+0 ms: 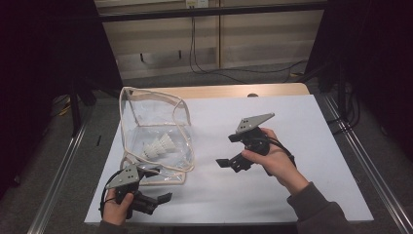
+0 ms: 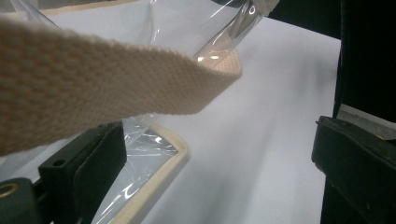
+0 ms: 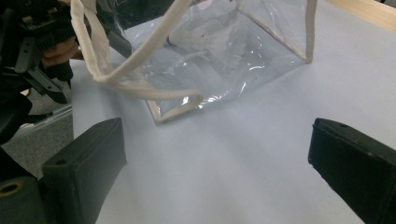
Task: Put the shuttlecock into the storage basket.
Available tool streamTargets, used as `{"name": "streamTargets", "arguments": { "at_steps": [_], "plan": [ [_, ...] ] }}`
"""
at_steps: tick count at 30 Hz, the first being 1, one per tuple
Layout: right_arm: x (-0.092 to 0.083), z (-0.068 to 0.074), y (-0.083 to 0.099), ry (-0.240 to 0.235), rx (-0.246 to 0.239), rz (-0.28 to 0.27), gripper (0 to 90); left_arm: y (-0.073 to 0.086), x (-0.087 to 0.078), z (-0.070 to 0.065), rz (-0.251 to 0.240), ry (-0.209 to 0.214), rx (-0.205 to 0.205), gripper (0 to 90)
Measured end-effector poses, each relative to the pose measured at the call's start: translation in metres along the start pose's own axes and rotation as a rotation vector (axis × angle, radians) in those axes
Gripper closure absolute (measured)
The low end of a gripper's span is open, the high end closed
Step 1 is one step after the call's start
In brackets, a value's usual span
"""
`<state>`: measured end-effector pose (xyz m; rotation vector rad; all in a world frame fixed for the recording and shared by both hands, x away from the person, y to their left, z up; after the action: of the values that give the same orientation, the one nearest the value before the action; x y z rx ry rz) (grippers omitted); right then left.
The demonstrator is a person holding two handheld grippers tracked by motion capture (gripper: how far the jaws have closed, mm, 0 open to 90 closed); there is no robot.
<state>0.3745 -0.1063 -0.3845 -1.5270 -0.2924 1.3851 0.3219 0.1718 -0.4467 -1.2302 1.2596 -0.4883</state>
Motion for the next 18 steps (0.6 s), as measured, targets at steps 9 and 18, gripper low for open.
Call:
{"name": "streamTargets", "arguments": {
  "at_steps": [9, 18],
  "plan": [
    [-0.007, -0.009, 0.016, 0.013, 0.023, -0.015, 3.8, 0.000, 0.000, 0.000, 0.000, -0.001, 0.000, 3.2],
    [-0.011, -0.017, 0.035, 0.035, 0.042, -0.008, 4.2, 0.000, 0.000, 0.000, 0.001, -0.001, 0.000, 3.1]
  ]
}}
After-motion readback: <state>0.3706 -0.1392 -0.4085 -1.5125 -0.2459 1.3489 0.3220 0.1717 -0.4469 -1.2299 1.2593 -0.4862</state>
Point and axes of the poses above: each handheld gripper's, and its own axes: x roughly forward along the jaws, y roughly out of its underside, z roughly to its left, the point moved 6 cm from there along x, roughly forward along the jaws, and after that the axes turned 2 degrees about z, right-handed, at the moved point
